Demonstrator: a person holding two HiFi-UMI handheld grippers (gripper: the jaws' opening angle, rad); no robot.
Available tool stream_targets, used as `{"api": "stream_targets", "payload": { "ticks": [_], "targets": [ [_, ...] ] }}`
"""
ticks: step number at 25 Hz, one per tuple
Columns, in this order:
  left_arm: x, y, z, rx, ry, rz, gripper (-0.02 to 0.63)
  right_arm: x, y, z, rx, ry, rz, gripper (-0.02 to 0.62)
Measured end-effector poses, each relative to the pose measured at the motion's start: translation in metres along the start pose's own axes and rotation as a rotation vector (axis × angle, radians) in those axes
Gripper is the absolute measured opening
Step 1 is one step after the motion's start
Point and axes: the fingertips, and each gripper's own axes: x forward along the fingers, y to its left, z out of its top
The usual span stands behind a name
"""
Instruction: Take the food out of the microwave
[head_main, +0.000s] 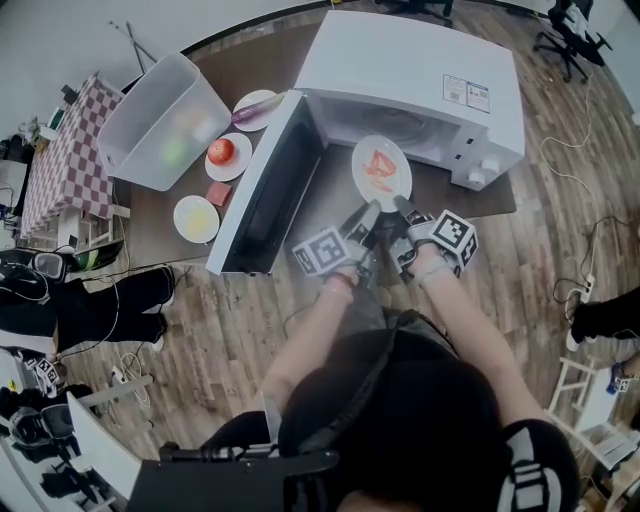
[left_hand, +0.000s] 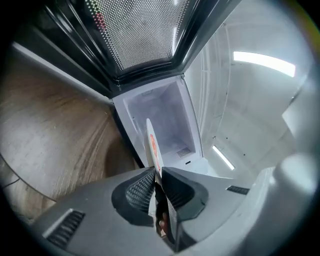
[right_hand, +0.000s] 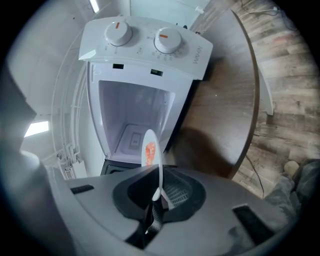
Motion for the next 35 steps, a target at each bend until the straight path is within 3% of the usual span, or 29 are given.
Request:
{"api": "stream_targets", "payload": {
  "ticks": [35],
  "targets": [
    [-0.080,-0.008,-0.030,-0.035,0.093,0.005,0.043,-0.051,-0.007,-0.076,0.052,-0.070,-0.049,0.017]
  ]
}}
